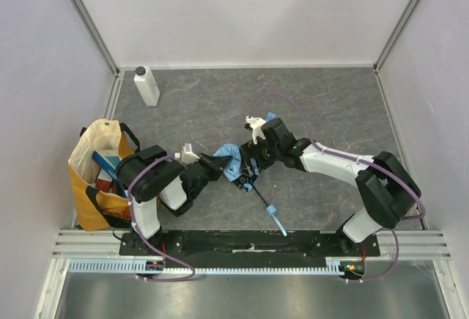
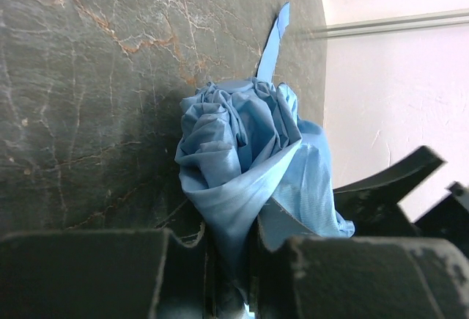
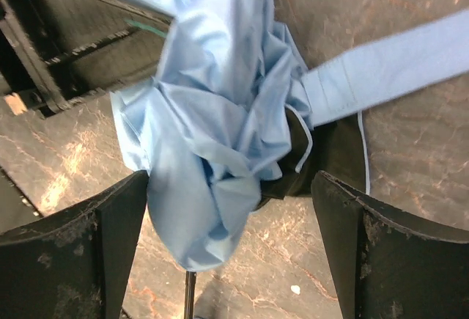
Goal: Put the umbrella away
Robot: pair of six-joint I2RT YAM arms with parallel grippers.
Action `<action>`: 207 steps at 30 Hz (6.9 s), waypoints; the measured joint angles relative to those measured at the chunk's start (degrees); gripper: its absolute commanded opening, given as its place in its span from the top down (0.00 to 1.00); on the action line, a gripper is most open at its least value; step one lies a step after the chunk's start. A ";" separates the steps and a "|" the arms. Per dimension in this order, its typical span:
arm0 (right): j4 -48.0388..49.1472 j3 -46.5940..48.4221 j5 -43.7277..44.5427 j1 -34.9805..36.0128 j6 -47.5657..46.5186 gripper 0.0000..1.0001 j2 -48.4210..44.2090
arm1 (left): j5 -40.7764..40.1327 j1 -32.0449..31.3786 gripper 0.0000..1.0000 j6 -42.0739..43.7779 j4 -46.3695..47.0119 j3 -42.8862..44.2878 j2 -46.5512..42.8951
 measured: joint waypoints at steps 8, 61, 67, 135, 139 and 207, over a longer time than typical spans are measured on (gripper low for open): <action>-0.96 6.84 10.01 9.68 -9.07 0.02 1.62 | -0.04 -0.39 0.98 -0.94 -3.50 -0.57 -2.95; 34.93 -9.70 6.64 6.97 -7.85 1.00 8.85 | 4.09 0.81 0.08 -5.77 -18.12 1.14 -11.93; 39.15 -10.03 -7.87 0.70 -1.22 1.00 11.52 | 4.11 0.87 0.08 -4.72 -15.17 1.14 -10.19; 12.83 -2.62 7.17 12.44 -5.03 0.07 5.99 | 8.92 1.51 0.98 -3.74 -18.73 6.23 -5.40; 9.97 -0.63 16.02 16.24 -7.54 0.06 7.02 | 8.72 1.51 0.98 -4.52 -25.49 8.00 -7.87; 40.13 -11.10 -15.30 -1.99 7.41 1.00 13.25 | 20.74 7.82 0.11 0.70 -5.25 3.13 -2.23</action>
